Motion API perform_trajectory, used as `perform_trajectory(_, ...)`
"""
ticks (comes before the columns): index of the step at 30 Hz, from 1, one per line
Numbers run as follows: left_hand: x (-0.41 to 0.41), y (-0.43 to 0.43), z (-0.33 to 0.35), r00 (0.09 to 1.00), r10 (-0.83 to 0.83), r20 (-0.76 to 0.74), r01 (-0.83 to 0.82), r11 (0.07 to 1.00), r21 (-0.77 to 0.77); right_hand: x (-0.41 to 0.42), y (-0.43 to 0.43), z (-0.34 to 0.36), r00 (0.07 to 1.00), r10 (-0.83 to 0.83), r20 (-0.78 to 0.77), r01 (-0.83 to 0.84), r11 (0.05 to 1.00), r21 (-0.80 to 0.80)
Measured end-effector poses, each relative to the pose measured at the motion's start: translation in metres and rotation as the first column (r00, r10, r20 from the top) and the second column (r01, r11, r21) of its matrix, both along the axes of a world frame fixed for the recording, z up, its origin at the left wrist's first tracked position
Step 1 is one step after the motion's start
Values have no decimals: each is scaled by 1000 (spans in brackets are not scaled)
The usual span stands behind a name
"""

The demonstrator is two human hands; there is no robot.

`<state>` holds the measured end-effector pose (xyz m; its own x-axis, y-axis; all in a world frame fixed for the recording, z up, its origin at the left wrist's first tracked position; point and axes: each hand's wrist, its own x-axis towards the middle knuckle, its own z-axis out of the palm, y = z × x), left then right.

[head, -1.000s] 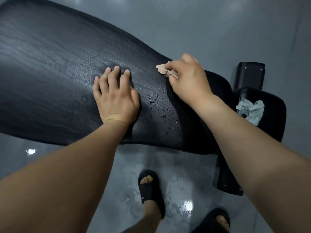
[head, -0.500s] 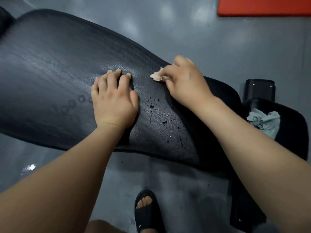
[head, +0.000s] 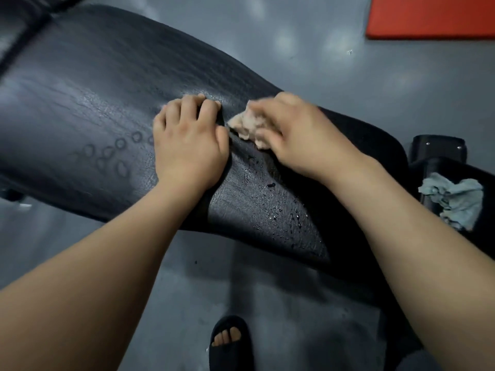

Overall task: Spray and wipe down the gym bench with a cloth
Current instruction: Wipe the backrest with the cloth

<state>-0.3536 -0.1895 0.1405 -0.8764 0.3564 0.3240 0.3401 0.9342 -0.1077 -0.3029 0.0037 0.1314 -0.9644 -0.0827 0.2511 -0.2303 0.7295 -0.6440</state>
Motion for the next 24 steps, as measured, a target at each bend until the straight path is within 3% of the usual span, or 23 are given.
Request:
perform_trajectory(3,0,-1,0,1000,-6,6,6,1000,-6,-8,-5,2,993,-119,-17,119,993,16)
perform_trajectory(9,-3,-3,2,999,-19,37,19,1000,15,1,-2,22,988,92,126,-119,967,225)
perform_trajectory(14,-3,-14,3,990,-91,110,89,996,16,2,-11,18,997,0,74,-12,987,162)
perform_trajectory(21,0,-13,0,995,-102,17,102,995,15,45,-33,-1,998,55,30,-58,989,137)
perform_trajectory(24,-1,-12,1,995,-101,4,101,995,22,33,-31,-4,997,-82,-11,83,995,48)
